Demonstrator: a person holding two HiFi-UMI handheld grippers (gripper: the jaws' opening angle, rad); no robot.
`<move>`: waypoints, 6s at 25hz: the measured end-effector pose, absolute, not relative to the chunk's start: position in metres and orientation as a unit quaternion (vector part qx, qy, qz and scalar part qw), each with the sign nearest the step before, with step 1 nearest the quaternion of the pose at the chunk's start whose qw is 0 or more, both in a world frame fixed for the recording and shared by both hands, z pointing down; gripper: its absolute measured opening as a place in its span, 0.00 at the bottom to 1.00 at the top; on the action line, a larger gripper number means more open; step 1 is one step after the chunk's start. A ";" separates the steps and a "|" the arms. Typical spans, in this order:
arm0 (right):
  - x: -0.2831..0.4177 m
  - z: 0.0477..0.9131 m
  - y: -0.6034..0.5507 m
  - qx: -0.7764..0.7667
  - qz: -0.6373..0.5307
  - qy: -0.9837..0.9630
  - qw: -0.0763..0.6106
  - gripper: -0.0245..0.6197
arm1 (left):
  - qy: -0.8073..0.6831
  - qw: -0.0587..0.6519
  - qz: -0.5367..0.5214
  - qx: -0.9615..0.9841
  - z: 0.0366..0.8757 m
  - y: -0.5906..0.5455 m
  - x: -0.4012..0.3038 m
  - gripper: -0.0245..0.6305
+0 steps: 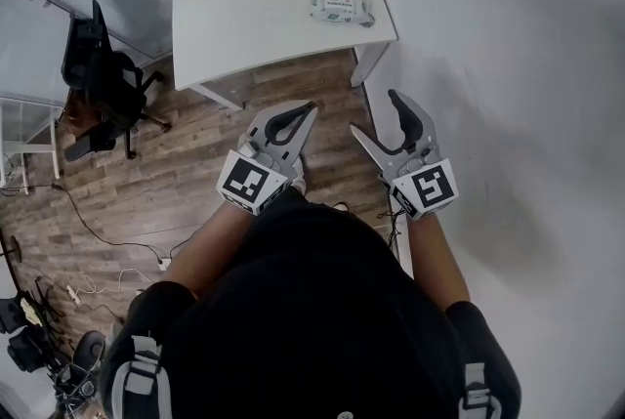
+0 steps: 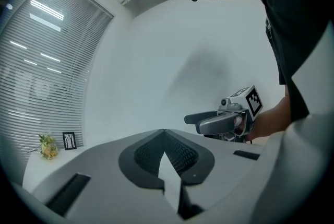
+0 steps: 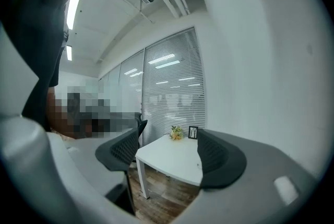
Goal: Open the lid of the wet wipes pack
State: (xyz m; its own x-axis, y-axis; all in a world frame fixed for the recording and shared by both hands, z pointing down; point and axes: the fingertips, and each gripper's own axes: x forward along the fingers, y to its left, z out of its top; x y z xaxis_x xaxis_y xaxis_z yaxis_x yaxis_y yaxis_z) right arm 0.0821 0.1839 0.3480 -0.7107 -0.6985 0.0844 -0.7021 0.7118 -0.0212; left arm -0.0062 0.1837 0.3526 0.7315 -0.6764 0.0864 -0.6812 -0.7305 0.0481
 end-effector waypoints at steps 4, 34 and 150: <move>0.069 0.342 0.155 0.396 0.022 -0.917 0.030 0.60 | -0.356 0.042 0.033 0.933 0.350 0.154 -0.024 0.05; 0.036 0.377 0.006 0.415 0.033 -0.908 0.049 0.55 | -0.342 0.069 0.034 0.936 0.384 0.007 -0.064 0.05; 0.053 0.676 -0.317 0.215 0.032 -0.843 0.493 0.42 | -0.367 0.387 0.283 0.798 0.738 -0.267 0.003 0.05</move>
